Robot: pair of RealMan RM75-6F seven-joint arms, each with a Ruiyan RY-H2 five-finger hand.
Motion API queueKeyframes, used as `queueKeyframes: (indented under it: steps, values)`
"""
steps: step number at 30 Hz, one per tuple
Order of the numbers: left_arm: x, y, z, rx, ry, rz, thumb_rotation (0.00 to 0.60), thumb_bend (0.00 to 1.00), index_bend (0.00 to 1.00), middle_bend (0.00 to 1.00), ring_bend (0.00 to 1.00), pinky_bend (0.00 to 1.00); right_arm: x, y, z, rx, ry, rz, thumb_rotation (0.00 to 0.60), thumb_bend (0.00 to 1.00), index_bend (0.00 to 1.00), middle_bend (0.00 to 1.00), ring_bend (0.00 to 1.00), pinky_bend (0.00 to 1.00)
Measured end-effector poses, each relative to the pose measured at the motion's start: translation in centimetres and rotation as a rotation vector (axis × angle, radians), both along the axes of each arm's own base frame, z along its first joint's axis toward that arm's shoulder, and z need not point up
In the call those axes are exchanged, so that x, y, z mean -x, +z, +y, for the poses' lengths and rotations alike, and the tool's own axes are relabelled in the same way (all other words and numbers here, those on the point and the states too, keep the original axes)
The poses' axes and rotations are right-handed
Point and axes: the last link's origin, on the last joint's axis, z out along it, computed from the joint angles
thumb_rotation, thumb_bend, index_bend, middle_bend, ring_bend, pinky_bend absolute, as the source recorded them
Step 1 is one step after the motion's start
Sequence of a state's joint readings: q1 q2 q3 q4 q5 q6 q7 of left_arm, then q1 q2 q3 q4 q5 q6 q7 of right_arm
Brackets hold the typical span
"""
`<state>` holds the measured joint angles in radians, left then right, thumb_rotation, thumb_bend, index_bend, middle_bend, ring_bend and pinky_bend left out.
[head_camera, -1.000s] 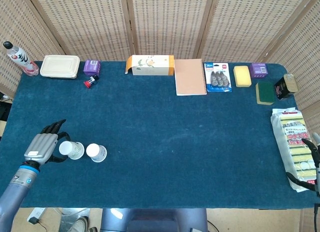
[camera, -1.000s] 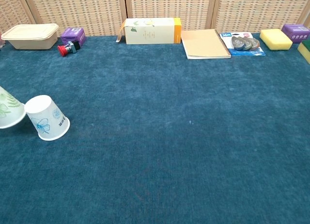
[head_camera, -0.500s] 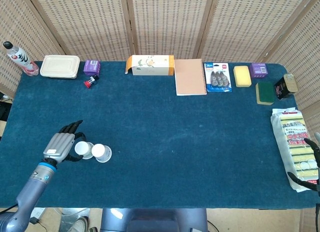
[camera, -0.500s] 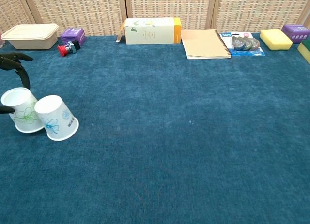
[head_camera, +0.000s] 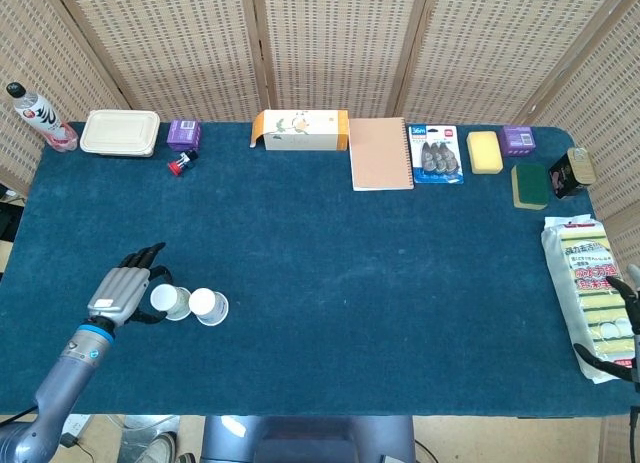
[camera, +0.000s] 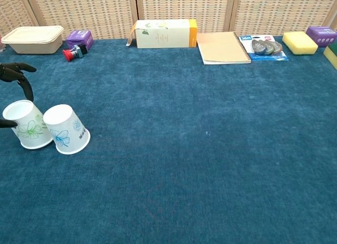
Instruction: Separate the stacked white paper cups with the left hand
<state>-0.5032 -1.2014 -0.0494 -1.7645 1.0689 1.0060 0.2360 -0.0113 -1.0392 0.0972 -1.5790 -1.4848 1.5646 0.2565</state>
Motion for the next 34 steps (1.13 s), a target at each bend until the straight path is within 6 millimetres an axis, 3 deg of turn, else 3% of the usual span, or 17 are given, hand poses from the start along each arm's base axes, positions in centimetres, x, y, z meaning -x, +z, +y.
queueKeyframes:
  steps: [4,11,20,26,34]
  values:
    - [0.2,-0.1,0.0,0.001,-0.002,0.004,0.600,0.19,0.39,0.00,0.00,0.08,0.0,-0.1,0.0,-0.004,-0.002,0.002,0.600,0.11,0.13,0.02,0.00,0.00]
    - [0.2,-0.1,-0.2,0.009,0.000,0.004,0.600,0.17,0.01,0.00,0.00,0.08,0.0,-0.2,0.0,-0.007,0.000,0.006,0.600,0.11,0.13,0.02,0.00,0.00]
    - [-0.3,0.8,-0.8,-0.010,-0.017,-0.021,0.600,0.16,0.00,0.00,0.00,0.08,0.0,-0.2,0.0,-0.008,0.004,0.005,0.600,0.11,0.13,0.02,0.00,0.00]
    - [-0.1,2.8,-2.1,-0.085,-0.066,-0.042,0.600,0.16,0.00,0.00,0.00,0.08,0.0,-0.2,0.0,-0.008,0.002,0.007,0.600,0.11,0.13,0.02,0.00,0.00]
    - [4.5,6.5,-6.1,-0.295,-0.072,-0.018,0.600,0.16,0.00,0.00,0.00,0.08,-0.1,-0.7,-0.1,-0.012,-0.002,0.033,0.600,0.11,0.13,0.02,0.00,0.00]
